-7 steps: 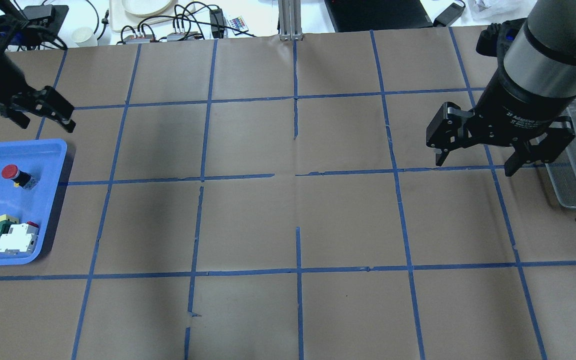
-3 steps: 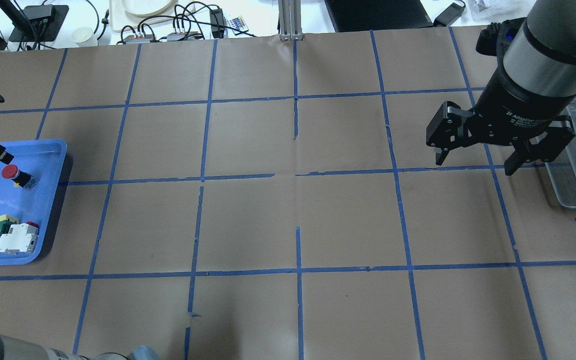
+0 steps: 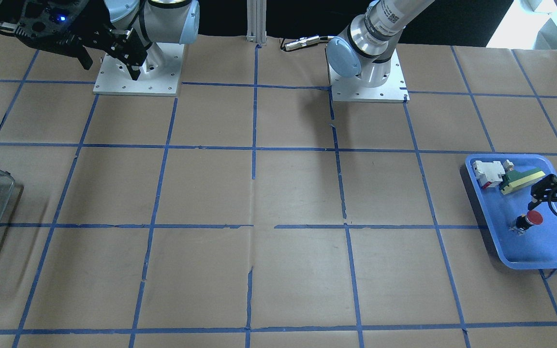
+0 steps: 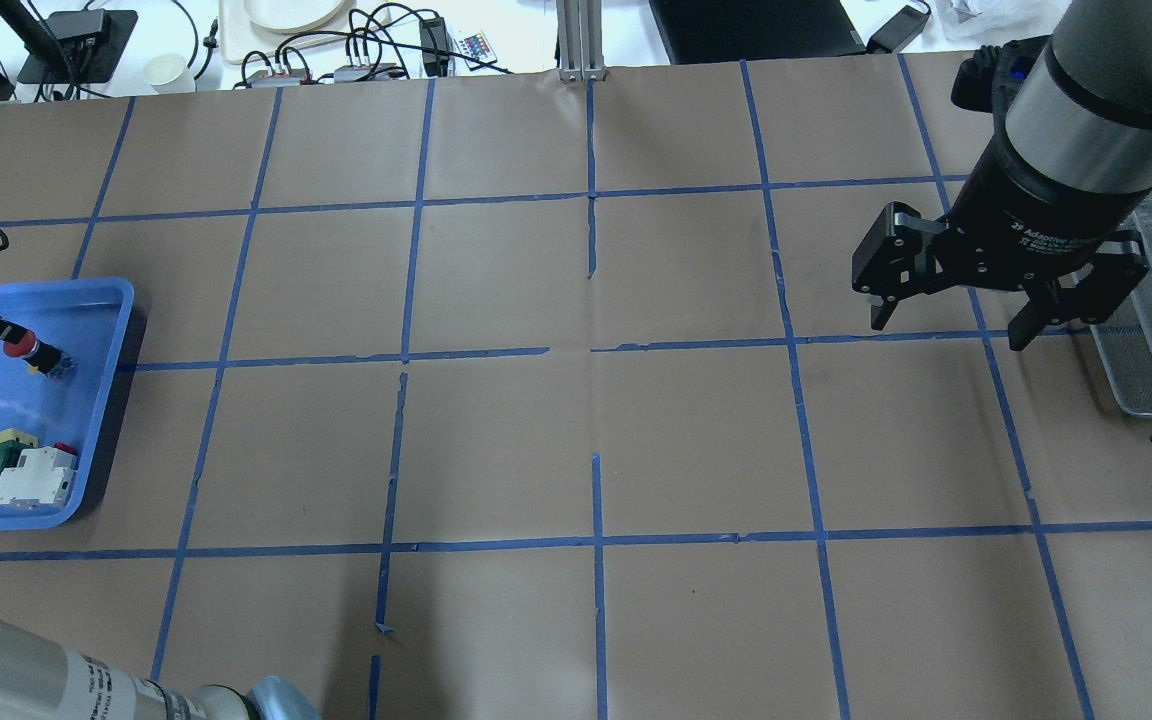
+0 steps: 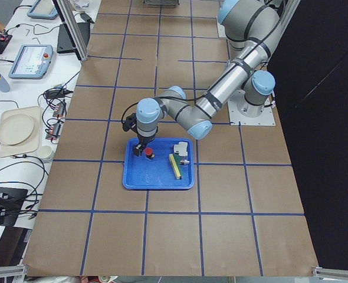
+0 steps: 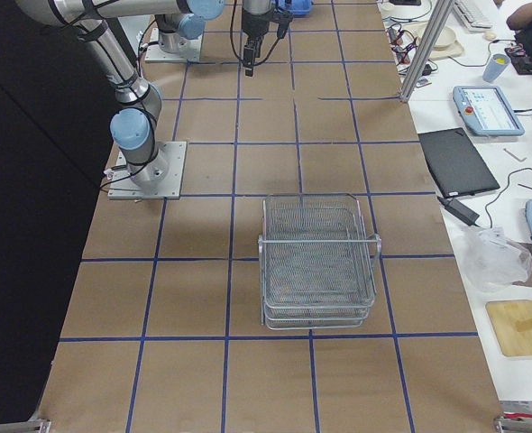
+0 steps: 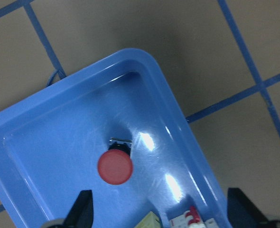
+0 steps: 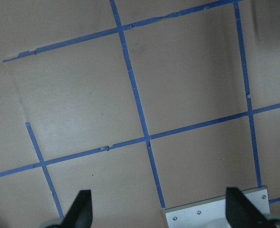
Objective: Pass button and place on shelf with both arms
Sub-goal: 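Move the left gripper down over the red button in the blue tray, then grasp the red button with the left gripper while the right arm rises and turns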
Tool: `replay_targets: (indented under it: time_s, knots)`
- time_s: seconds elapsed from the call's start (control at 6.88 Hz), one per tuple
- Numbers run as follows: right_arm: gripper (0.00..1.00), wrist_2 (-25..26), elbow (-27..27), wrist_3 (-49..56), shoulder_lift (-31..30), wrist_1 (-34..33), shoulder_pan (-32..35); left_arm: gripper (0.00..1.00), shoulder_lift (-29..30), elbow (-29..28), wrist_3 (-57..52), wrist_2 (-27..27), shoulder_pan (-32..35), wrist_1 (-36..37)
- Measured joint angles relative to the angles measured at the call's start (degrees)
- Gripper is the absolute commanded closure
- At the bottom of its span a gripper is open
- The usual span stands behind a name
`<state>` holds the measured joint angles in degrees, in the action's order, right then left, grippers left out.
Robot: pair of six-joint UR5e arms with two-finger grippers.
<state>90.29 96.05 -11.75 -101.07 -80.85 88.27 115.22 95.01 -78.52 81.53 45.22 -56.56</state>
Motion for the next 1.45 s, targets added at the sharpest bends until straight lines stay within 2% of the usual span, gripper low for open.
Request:
replay_targets:
  time_s: [0.44, 0.73, 0.87, 1.02, 1.45]
  knots:
    - [0.0, -0.55, -0.14, -1.35, 1.86, -1.06, -0.44, 0.07, 0.84, 5.27, -9.08, -1.41, -0.63, 5.16]
    - [0.0, -0.8, -0.21, -6.33, 3.75, -1.67, -1.03, 0.16, 0.93, 6.51, -9.19, -0.75, -0.72, 6.11]
    - [0.0, -3.13, -0.27, -8.8, 4.92, -1.71, -2.17, 0.23, 1.13, 6.43, -8.8, 0.61, -0.73, 6.17]
    - [0.0, -8.5, -0.29, -12.2, 6.14, -1.68, -3.75, 0.31, 1.38, 6.11, -7.97, 1.95, -0.73, 6.21]
    - [0.0, -29.55, -0.18, -31.9, 8.28, -1.48, -5.9, 0.32, 1.53, 4.34, -5.27, 2.63, -0.53, 5.97]
